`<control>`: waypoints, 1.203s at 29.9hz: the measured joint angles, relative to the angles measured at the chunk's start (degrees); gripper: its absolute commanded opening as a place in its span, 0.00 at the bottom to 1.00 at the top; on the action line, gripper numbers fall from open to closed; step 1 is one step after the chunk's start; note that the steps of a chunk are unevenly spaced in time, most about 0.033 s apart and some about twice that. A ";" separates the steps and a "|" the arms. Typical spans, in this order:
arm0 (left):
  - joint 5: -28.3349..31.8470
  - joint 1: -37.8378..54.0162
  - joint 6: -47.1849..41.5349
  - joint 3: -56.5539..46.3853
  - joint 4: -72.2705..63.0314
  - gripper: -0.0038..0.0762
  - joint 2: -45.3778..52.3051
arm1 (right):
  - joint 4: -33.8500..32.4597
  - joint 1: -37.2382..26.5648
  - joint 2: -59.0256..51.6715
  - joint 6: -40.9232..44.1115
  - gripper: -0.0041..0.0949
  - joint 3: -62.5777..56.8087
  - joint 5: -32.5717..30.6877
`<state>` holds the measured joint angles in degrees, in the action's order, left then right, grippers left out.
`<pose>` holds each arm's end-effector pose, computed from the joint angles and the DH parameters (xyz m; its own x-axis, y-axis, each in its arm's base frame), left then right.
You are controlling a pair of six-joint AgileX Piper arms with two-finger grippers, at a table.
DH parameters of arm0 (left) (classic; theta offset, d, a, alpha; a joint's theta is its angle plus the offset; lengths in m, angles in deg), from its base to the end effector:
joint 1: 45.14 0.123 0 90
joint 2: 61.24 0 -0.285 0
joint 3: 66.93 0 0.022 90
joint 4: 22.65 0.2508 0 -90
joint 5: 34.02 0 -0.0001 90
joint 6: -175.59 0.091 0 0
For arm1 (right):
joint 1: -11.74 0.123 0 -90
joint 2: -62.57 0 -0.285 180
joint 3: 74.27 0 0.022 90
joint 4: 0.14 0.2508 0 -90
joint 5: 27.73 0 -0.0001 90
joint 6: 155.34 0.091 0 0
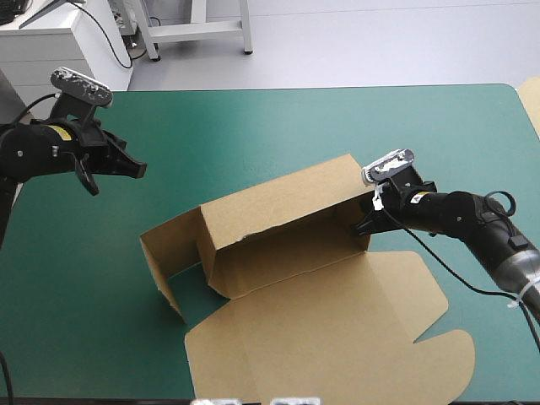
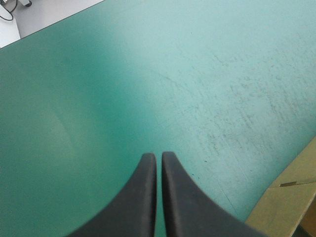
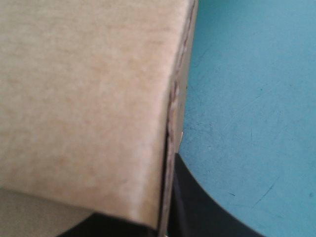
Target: Fold the box
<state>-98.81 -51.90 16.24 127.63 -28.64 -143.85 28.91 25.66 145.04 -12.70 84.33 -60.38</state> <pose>0.2514 -0.0385 0.4583 -0.5826 0.3804 -0.7183 0.3861 0.9072 0.1673 0.2616 0.0894 0.3067 -0.5593 -0.3504 -0.7513 -0.5495 0.8353 0.0195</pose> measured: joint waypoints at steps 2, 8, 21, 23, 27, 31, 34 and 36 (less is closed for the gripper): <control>-0.73 0.36 0.00 0.00 -0.18 0.06 0.61 | -0.76 0.00 0.00 0.80 0.02 0.50 -0.73; -1.75 0.36 1.66 0.00 -0.11 0.06 0.87 | -11.37 0.00 0.00 12.53 0.02 5.76 -8.15; -1.90 0.36 2.16 0.00 2.78 0.06 0.87 | -25.52 0.00 6.09 29.26 0.02 17.50 -24.01; -1.90 0.36 2.16 0.00 2.78 0.06 0.87 | -26.04 0.00 8.78 30.11 0.02 18.33 -24.34; -1.90 0.36 2.21 0.00 2.86 0.06 0.87 | -26.57 0.00 13.77 30.89 0.02 23.11 -24.43; -1.90 0.36 2.29 0.00 2.93 0.06 0.93 | -26.57 0.00 19.67 31.03 0.02 28.64 -18.68; -1.90 0.36 2.33 0.00 2.93 0.06 0.93 | -26.30 0.00 25.19 31.03 0.04 32.23 -13.86; -1.90 0.36 2.33 0.00 2.93 0.06 0.93 | -26.30 0.00 28.02 31.03 0.10 34.23 -12.21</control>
<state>-100.72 -51.54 18.58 127.63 -25.71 -142.92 2.60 25.66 173.06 18.33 118.56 -72.59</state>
